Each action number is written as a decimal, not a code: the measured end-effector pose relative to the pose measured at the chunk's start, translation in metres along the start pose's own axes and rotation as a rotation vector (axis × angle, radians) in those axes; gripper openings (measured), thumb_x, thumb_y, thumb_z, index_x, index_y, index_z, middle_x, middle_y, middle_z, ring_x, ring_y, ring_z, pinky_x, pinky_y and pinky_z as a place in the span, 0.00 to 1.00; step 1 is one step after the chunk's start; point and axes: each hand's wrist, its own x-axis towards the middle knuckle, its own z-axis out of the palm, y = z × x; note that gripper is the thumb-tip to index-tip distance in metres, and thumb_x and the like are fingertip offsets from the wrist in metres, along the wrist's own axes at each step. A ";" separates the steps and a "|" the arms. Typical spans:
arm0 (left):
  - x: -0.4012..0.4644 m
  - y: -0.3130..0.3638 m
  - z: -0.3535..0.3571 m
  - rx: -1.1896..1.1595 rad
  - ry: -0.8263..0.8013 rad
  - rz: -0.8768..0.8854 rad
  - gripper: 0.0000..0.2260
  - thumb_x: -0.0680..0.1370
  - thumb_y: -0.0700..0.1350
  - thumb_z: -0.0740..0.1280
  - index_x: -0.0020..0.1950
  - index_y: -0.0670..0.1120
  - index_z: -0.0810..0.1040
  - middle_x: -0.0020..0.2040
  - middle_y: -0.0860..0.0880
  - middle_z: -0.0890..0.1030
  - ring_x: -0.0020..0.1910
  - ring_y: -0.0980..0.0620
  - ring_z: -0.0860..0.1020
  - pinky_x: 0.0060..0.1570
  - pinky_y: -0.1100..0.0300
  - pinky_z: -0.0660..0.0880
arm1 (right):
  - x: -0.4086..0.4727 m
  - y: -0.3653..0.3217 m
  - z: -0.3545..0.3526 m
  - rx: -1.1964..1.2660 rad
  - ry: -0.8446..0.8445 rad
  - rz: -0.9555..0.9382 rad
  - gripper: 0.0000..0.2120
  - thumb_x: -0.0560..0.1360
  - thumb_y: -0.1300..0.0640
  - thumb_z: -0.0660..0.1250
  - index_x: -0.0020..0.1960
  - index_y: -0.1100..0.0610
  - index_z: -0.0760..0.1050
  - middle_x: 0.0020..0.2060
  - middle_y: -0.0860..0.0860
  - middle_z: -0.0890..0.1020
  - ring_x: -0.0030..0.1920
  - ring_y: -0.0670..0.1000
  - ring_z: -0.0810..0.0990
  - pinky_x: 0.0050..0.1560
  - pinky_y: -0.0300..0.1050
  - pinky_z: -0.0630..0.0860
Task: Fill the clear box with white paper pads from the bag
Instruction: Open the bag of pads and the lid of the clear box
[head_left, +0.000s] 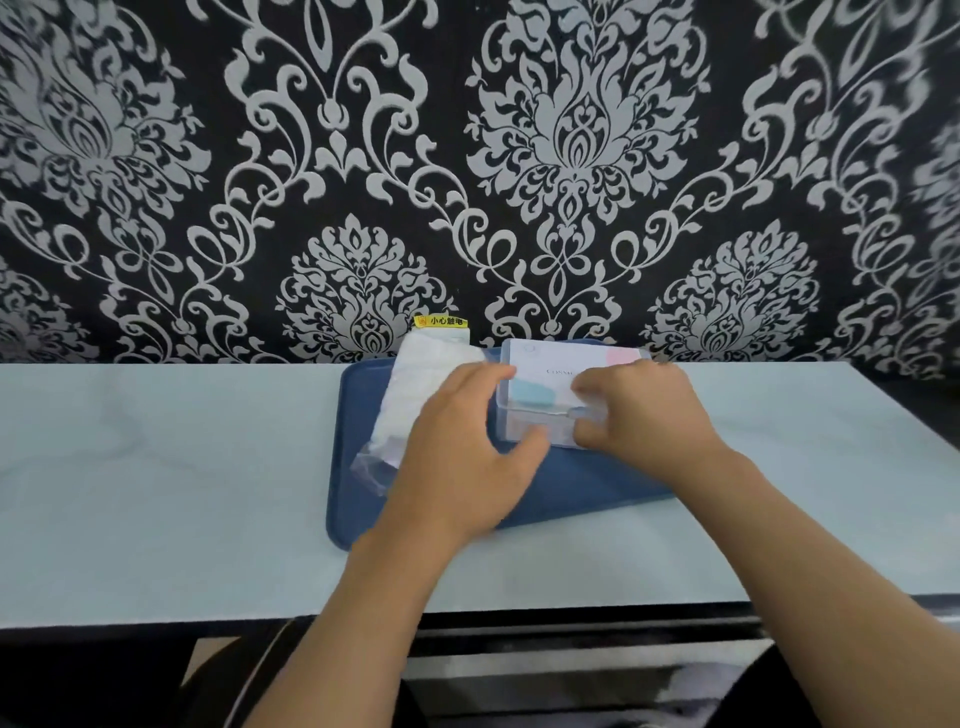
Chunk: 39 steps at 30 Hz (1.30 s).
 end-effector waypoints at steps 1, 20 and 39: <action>-0.003 0.003 0.015 -0.006 -0.013 -0.044 0.29 0.72 0.54 0.69 0.72 0.49 0.70 0.67 0.54 0.73 0.65 0.55 0.73 0.65 0.55 0.72 | -0.001 0.000 0.000 -0.015 0.025 -0.031 0.11 0.65 0.46 0.70 0.39 0.52 0.74 0.28 0.50 0.75 0.33 0.59 0.71 0.36 0.47 0.74; -0.004 0.003 0.040 0.331 -0.194 -0.027 0.12 0.79 0.49 0.67 0.62 0.47 0.75 0.70 0.52 0.66 0.54 0.47 0.78 0.53 0.52 0.77 | 0.020 0.039 0.019 0.201 0.045 0.174 0.31 0.82 0.44 0.60 0.79 0.56 0.58 0.81 0.57 0.50 0.81 0.60 0.44 0.79 0.62 0.47; 0.006 -0.079 -0.050 0.174 -0.022 -0.206 0.19 0.75 0.50 0.74 0.66 0.54 0.79 0.62 0.52 0.80 0.55 0.50 0.81 0.58 0.51 0.78 | -0.062 -0.090 -0.013 0.586 -0.068 -0.504 0.11 0.79 0.48 0.66 0.58 0.48 0.82 0.52 0.42 0.85 0.45 0.44 0.80 0.46 0.42 0.78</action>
